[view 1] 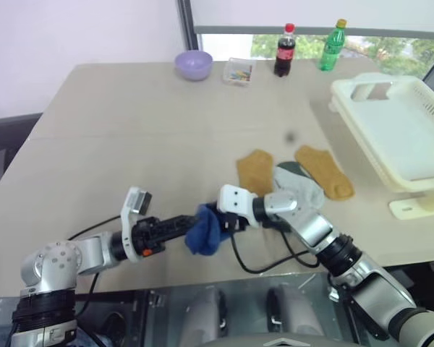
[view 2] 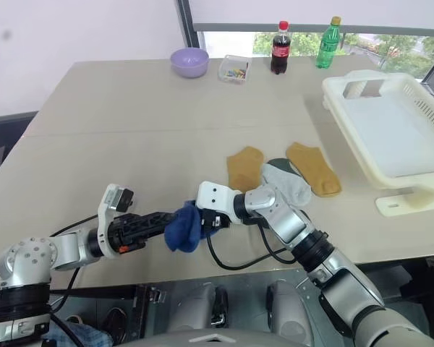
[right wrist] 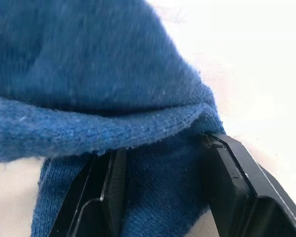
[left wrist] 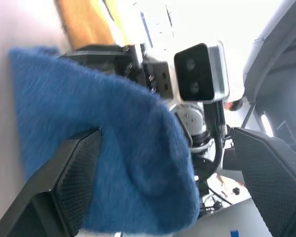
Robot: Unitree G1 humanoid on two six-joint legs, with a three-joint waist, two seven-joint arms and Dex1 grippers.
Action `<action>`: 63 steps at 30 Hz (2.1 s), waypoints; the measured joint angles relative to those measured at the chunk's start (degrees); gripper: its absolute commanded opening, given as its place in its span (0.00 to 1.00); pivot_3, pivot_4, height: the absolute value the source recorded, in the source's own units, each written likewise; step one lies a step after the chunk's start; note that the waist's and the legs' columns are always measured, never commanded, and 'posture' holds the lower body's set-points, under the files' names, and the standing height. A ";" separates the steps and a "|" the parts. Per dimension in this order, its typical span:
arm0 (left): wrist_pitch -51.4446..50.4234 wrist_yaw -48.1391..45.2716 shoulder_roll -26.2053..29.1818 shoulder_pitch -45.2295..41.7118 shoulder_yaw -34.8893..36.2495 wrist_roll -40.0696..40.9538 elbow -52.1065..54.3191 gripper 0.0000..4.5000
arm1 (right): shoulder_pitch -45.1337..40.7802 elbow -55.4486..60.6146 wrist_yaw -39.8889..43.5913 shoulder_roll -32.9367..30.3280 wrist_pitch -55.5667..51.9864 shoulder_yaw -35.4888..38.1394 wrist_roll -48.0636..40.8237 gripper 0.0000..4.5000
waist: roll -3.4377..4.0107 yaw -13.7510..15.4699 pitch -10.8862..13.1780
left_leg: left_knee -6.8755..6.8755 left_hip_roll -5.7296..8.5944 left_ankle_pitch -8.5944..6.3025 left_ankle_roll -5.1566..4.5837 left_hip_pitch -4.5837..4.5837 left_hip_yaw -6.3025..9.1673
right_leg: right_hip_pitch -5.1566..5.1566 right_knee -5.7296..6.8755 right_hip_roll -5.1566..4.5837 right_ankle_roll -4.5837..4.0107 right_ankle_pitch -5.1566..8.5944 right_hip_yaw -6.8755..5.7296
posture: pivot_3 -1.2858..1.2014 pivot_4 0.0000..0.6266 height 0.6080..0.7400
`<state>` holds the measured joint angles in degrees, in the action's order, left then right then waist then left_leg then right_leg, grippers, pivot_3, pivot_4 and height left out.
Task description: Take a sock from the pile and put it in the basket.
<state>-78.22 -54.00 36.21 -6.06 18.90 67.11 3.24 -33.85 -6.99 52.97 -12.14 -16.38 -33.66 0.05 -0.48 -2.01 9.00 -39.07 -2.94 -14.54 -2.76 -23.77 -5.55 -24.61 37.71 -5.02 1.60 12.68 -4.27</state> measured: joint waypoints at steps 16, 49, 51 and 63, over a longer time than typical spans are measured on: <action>28.23 -12.99 12.11 13.49 -8.33 -19.41 9.23 0.99 | 0.10 0.83 -0.32 -0.24 -1.74 0.39 0.31 0.53 | 0.17 0.27 0.01 | 0.27 0.06 -0.28 0.12 -0.01 0.02 | -0.16 -0.16 -0.55 -0.11 0.05 -0.04 | 0.52 0.24 0.95; 99.82 -0.68 0.07 17.64 -17.46 -64.09 8.73 0.99 | 0.44 1.56 -0.32 -0.18 -1.71 0.38 1.03 0.53 | 0.26 1.20 0.00 | 0.77 -0.13 -0.04 -0.11 -0.07 0.05 | -0.16 -0.68 0.08 -0.16 0.08 -0.36 | 0.52 0.24 0.95; 101.46 1.85 -1.12 17.50 -17.46 -65.40 7.98 0.99 | 0.45 1.58 -0.35 -0.19 -1.71 0.39 1.15 0.53 | 0.26 1.21 -0.01 | 0.76 -0.14 -0.04 -0.12 -0.07 0.06 | -0.15 -0.68 0.08 -0.15 0.08 -0.36 | 0.52 0.24 0.95; 103.91 9.75 -2.66 12.79 -16.92 -66.54 2.38 0.99 | 0.43 1.16 -1.02 0.18 -1.69 0.57 1.78 0.53 | 0.26 1.27 -0.01 | 0.75 -0.15 -0.03 -0.13 -0.05 0.06 | -0.13 -0.64 0.14 -0.02 0.01 -0.41 | 0.52 0.24 0.95</action>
<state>25.69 -44.25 33.55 6.72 1.97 0.57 5.62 -33.42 -5.83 51.95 -11.97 -18.07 -33.09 1.83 -0.22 -0.75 8.99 -38.32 -3.09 -14.58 -2.88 -23.83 -5.49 -24.74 37.07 -4.88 1.58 12.69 -4.68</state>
